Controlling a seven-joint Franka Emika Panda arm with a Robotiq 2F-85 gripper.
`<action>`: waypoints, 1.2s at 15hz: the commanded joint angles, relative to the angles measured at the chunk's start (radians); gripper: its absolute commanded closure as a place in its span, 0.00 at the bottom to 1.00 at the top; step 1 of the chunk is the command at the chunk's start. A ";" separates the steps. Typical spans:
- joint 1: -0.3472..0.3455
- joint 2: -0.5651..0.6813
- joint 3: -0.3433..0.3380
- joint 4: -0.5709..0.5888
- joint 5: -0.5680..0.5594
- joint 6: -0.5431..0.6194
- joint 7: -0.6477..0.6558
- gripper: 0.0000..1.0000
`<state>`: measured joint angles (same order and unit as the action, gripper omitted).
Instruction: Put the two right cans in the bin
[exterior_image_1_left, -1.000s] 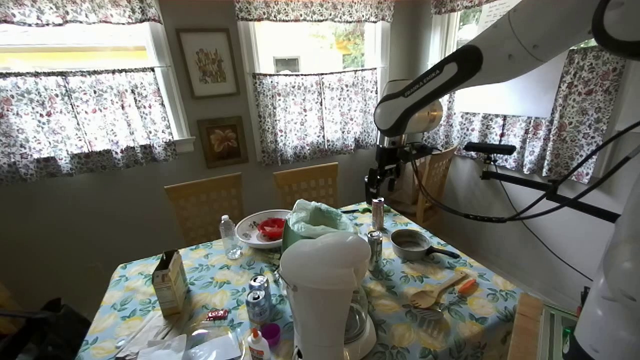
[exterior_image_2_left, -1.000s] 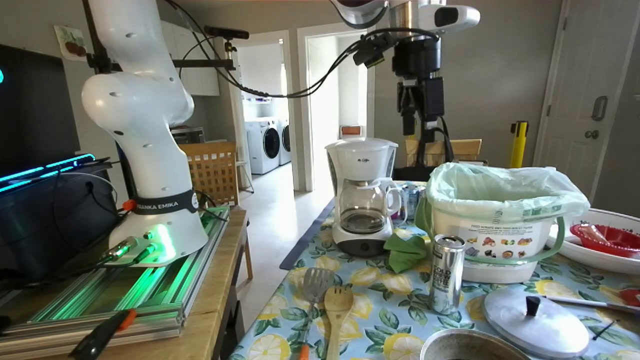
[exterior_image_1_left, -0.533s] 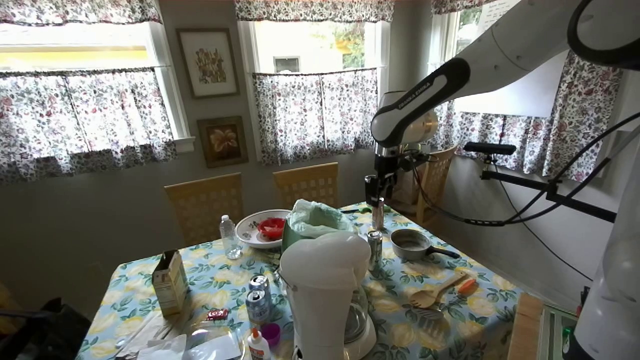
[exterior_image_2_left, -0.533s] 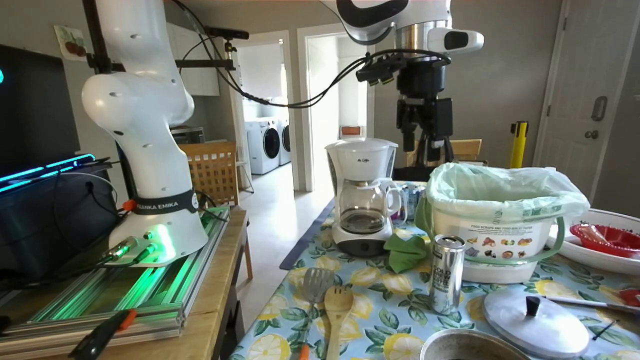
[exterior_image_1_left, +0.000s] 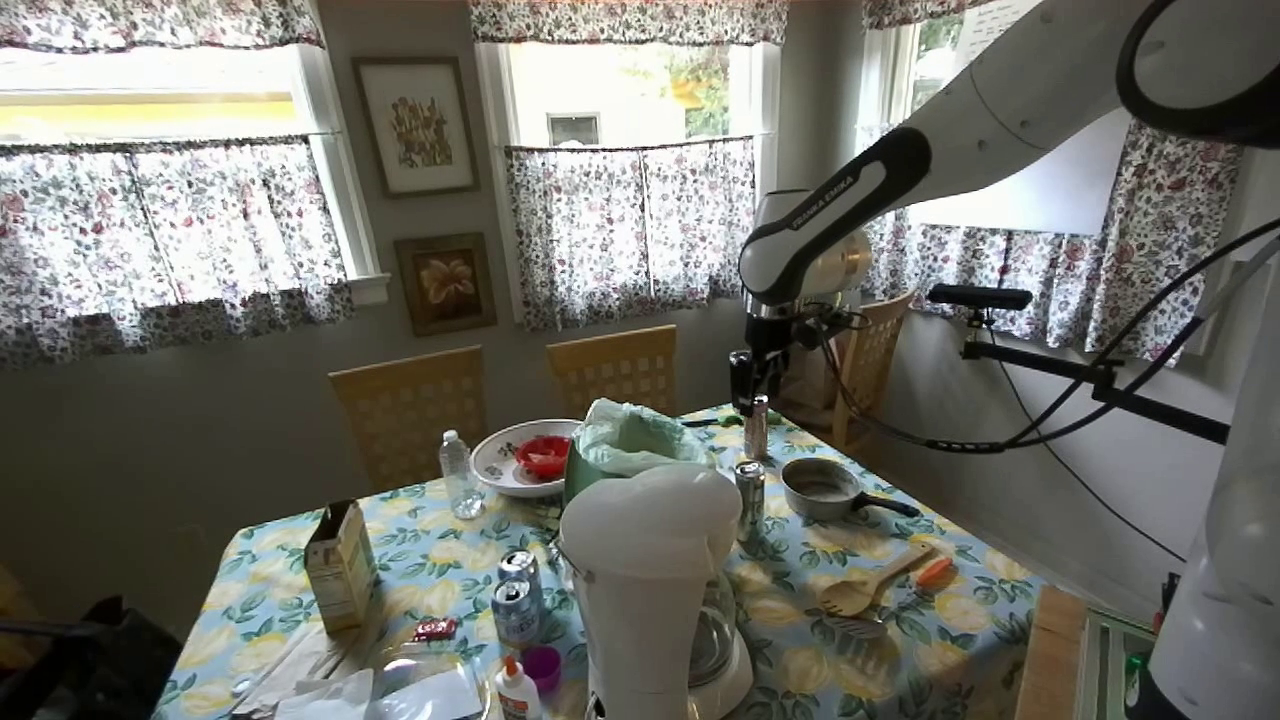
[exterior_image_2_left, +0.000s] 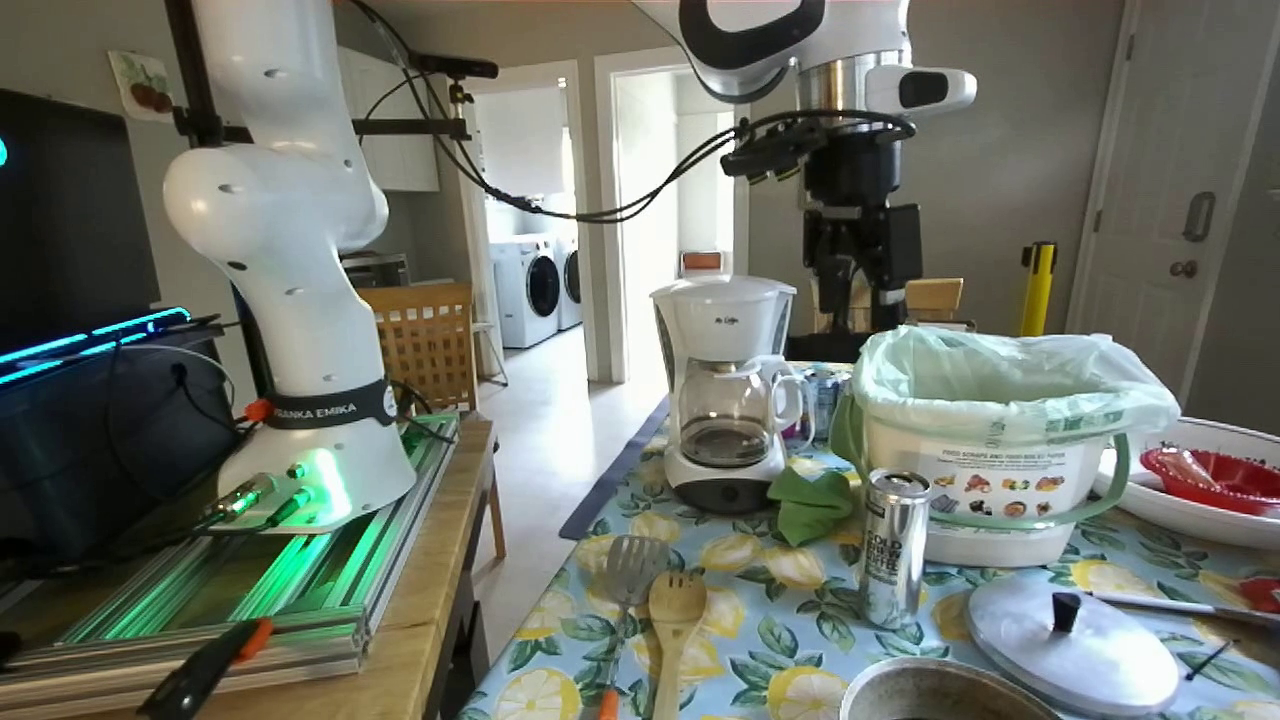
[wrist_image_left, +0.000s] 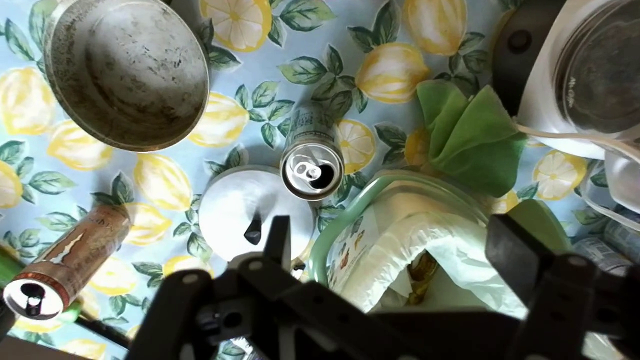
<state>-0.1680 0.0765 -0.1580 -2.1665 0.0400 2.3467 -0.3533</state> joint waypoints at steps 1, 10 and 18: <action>-0.010 0.103 0.009 0.048 0.007 0.054 -0.061 0.00; -0.039 0.294 0.032 0.128 -0.065 0.185 -0.148 0.00; -0.058 0.394 0.057 0.173 -0.110 0.212 -0.156 0.00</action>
<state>-0.1973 0.4194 -0.1256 -2.0349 -0.0359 2.5397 -0.4860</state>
